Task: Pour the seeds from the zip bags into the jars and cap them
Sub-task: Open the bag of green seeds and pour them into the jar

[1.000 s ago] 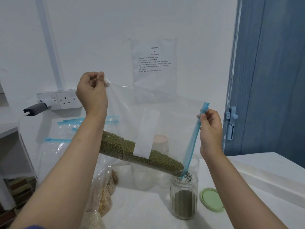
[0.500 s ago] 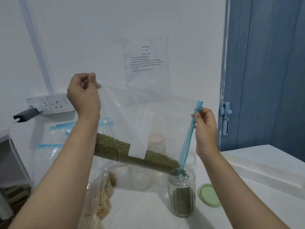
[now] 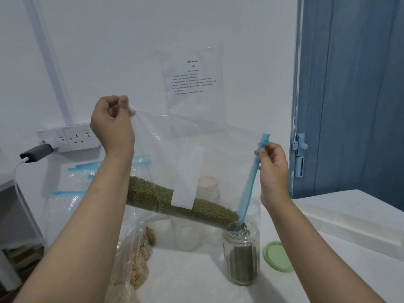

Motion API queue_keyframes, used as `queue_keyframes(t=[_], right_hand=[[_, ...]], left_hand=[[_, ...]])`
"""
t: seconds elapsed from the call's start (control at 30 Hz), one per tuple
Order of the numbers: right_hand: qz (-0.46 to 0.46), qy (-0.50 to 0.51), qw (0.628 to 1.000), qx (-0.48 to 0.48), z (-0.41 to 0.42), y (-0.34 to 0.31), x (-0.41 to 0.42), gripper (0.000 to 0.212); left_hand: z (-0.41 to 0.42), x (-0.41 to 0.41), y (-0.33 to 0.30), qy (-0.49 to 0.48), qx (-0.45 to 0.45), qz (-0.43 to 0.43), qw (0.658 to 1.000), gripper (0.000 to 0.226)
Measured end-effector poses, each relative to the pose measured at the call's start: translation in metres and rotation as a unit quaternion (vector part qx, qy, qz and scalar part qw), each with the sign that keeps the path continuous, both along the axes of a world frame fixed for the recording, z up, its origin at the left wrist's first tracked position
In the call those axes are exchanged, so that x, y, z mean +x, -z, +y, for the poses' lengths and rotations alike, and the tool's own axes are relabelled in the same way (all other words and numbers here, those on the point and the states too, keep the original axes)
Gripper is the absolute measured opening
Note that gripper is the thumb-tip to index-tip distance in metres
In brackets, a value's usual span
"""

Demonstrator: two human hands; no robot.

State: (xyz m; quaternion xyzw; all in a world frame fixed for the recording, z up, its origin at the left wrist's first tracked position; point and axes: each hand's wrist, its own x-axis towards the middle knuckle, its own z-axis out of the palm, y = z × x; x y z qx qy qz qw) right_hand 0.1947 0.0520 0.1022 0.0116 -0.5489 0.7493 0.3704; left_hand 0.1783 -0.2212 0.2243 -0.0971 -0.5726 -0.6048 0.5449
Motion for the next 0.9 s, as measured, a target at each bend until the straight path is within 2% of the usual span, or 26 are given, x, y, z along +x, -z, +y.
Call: queue_keyframes(t=[0.9], right_hand=[[0.001,0.002,1.000,0.000,0.0007,-0.0011,0.0046,0.022]], left_hand=[[0.0048,0.0000,-0.0030,-0.004,-0.004,0.005,1.000,0.017]])
